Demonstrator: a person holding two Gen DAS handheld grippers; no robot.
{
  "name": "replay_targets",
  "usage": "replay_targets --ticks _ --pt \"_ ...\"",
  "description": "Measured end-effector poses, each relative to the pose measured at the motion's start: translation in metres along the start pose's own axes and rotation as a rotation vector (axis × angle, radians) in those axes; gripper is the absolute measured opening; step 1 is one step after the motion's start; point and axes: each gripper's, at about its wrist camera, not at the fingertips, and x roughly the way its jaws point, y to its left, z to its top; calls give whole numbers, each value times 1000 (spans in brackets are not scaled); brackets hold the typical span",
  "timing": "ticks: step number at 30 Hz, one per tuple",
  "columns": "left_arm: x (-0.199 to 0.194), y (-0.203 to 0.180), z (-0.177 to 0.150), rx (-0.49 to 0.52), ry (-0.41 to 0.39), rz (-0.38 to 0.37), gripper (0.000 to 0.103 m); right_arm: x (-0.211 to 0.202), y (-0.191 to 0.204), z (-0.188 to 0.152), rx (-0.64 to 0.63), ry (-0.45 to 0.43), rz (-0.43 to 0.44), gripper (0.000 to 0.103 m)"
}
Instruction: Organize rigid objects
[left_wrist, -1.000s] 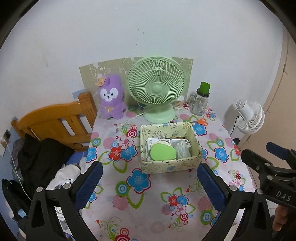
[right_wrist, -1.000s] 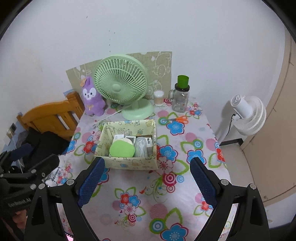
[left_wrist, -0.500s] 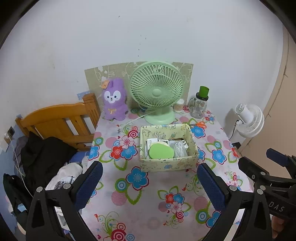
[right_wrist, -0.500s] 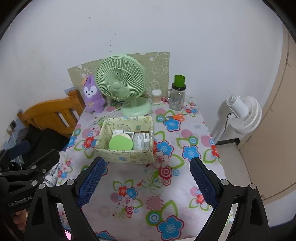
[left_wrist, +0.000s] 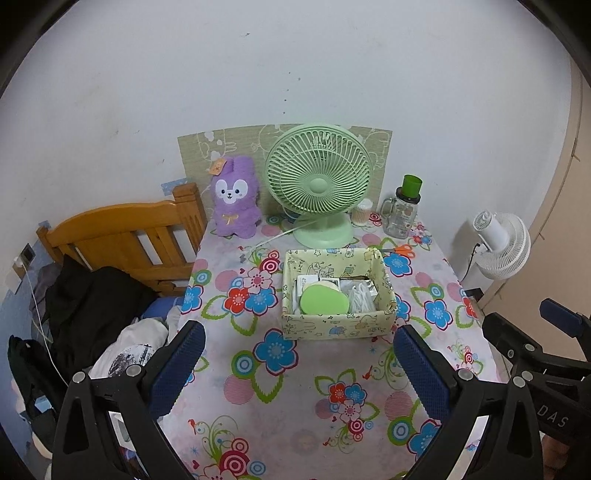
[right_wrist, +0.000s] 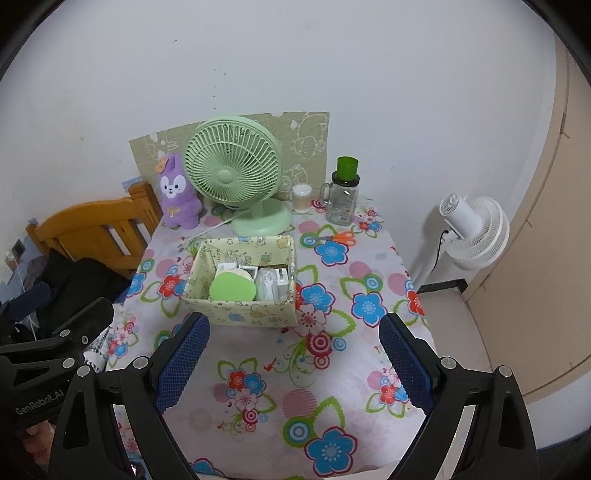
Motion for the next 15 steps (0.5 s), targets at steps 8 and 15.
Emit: replay_targets --ticks 8,15 --pt "-4 -3 1 -9 -16 15 103 -2 -1 1 -1 -11 4 95" --pt "-6 -4 2 -4 -12 6 103 -2 -3 2 17 4 10 95"
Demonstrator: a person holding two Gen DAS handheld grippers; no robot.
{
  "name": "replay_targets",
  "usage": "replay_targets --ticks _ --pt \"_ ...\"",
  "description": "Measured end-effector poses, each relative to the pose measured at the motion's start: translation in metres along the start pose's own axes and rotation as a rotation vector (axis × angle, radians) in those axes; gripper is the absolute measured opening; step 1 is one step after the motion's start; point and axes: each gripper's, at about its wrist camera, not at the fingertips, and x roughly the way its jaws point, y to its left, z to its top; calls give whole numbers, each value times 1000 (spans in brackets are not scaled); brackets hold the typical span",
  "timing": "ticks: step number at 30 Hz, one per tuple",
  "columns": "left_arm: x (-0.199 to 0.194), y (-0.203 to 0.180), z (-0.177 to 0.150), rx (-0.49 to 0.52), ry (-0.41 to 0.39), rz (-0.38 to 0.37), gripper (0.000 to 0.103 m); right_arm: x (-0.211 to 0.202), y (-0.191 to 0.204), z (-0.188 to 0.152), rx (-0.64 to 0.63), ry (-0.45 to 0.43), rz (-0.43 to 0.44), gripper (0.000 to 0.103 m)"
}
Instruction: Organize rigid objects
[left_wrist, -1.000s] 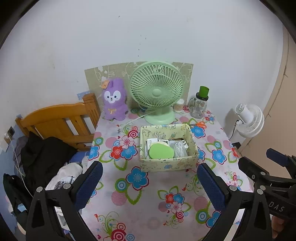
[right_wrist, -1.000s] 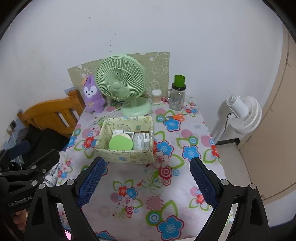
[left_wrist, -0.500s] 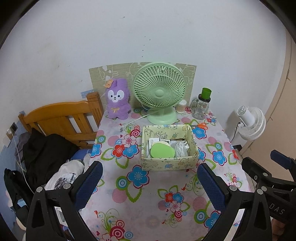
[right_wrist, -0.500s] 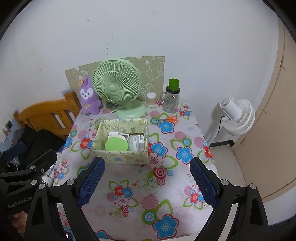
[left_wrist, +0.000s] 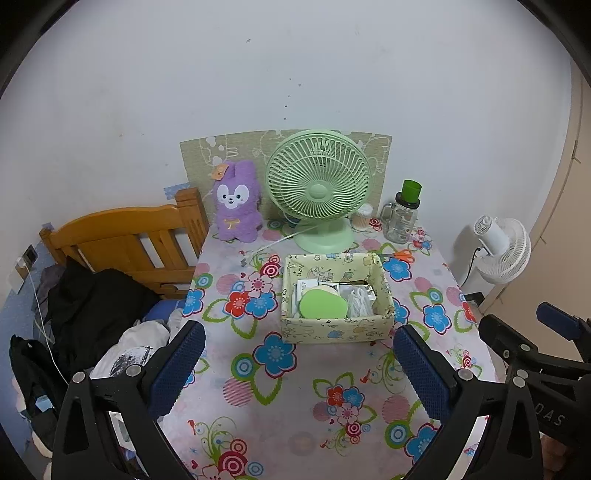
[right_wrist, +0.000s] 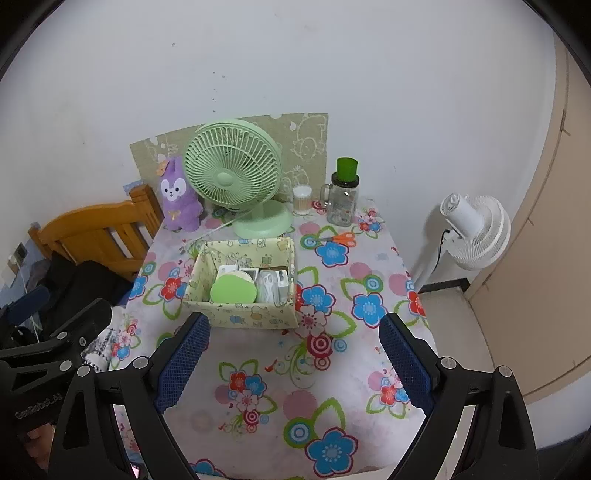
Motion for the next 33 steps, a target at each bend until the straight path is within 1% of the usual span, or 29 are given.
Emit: replay_targets --ticks 6,33 --pt "-3 2 -2 -8 15 0 103 -3 0 1 -3 3 -2 95" --pt "-17 0 4 2 2 13 103 -17 4 9 -19 -13 -11 95"
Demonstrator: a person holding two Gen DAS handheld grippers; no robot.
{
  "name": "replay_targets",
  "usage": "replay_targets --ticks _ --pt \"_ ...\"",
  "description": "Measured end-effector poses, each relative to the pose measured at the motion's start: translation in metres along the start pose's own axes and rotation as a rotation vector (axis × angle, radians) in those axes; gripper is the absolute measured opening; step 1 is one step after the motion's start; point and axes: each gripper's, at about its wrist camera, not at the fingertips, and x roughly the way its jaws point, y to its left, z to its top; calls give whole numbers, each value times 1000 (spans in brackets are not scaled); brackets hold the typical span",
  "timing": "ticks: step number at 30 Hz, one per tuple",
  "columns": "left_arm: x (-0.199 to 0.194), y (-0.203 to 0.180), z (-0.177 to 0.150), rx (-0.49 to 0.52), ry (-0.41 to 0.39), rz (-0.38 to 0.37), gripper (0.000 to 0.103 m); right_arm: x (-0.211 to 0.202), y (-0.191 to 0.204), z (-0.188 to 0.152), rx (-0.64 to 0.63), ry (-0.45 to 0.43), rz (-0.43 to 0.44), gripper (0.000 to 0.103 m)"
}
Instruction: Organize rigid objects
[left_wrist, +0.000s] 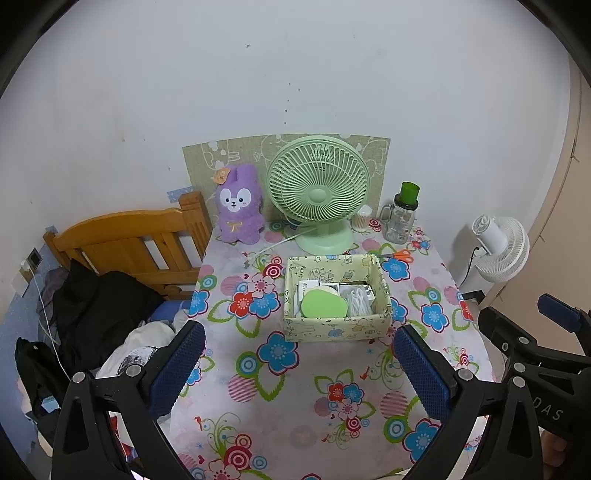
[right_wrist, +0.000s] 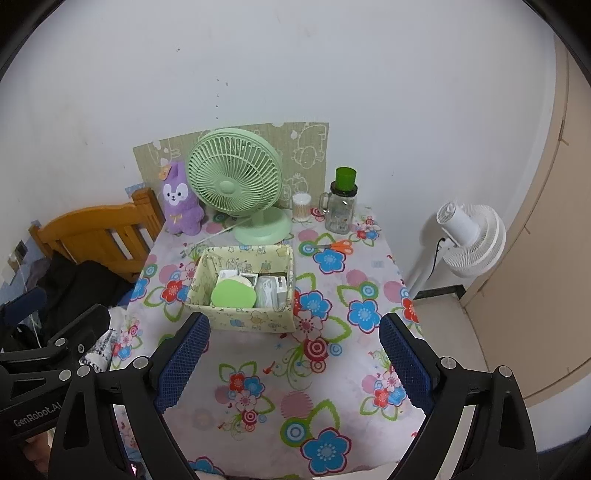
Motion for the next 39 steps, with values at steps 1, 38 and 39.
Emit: replay_targets --ticks 1,38,39 --pt "0 0 0 0 0 1 103 0 0 0 2 1 2 95" --pt "2 5 -2 14 -20 -3 103 7 7 -8 45 -11 -4 95" --pt "2 5 -2 16 -23 -2 103 8 8 -8 46 -9 -2 95"
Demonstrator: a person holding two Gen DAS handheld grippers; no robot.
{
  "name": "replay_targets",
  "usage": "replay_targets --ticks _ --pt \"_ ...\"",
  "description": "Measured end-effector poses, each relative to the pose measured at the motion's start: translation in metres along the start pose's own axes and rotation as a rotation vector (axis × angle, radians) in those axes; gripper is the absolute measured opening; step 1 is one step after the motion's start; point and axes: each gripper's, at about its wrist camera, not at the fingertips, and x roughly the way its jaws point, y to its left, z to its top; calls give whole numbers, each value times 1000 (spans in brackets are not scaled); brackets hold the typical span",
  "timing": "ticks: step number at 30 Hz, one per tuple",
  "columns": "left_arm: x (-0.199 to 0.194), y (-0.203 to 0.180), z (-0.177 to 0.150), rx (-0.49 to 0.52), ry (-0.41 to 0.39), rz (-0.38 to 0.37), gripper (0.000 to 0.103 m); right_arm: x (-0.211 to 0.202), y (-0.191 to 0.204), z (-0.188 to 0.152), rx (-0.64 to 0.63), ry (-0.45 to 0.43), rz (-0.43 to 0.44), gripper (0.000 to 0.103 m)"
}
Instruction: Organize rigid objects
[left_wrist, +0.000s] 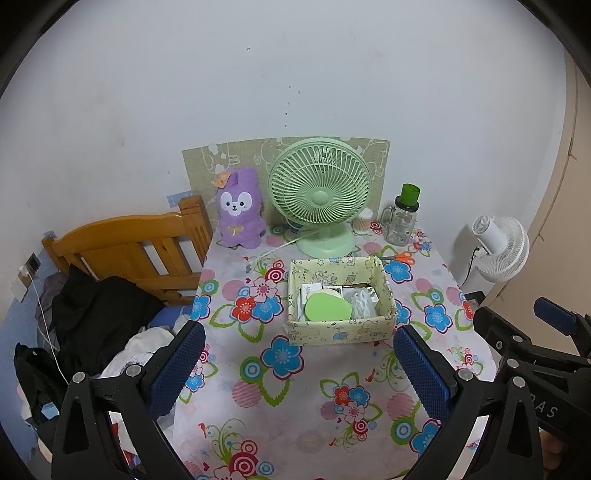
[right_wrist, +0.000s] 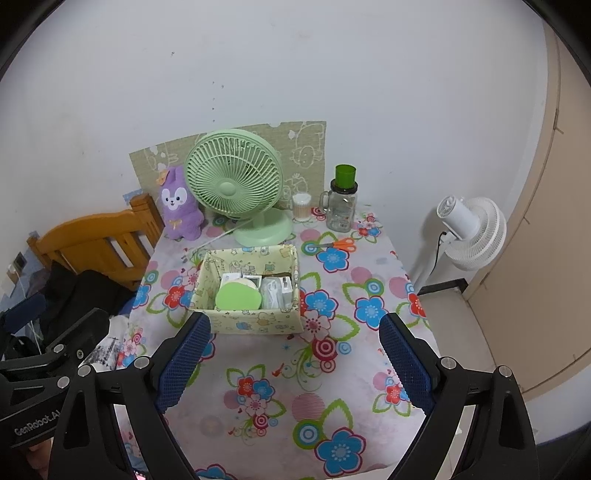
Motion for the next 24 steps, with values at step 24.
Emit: replay_targets --ticks 24 --pt "6 5 -7 -24 19 -10 103 4 0 -4 -20 27 -10 95"
